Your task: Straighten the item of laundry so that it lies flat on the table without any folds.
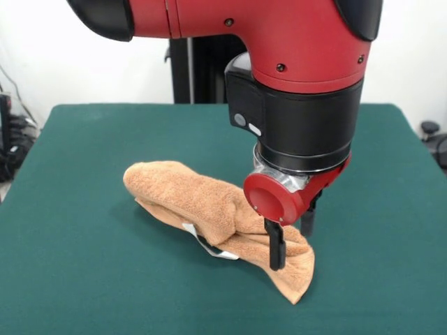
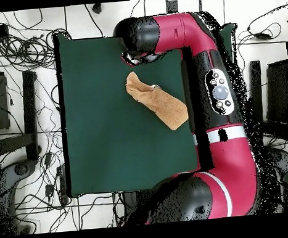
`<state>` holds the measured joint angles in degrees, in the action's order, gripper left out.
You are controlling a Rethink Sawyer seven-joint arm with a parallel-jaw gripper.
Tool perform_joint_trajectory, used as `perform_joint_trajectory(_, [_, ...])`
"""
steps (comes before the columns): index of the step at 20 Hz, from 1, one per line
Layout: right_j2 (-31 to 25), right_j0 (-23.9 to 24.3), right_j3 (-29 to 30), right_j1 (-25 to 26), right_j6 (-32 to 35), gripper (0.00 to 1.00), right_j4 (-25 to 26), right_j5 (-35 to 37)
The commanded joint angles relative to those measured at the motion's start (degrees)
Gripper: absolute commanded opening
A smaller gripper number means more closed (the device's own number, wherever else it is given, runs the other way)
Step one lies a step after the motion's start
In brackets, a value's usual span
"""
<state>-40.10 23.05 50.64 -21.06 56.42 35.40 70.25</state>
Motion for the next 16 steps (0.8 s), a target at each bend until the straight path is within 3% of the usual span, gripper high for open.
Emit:
perform_joint_trajectory(1, [-3.18, -3.05, -0.92, 1.71, -16.56, 1.0, -0.03, 3.66])
perform_joint_trajectory(16, [-2.85, -3.01, 0.08, 1.53, -16.74, 1.0, 0.1, 1.59])
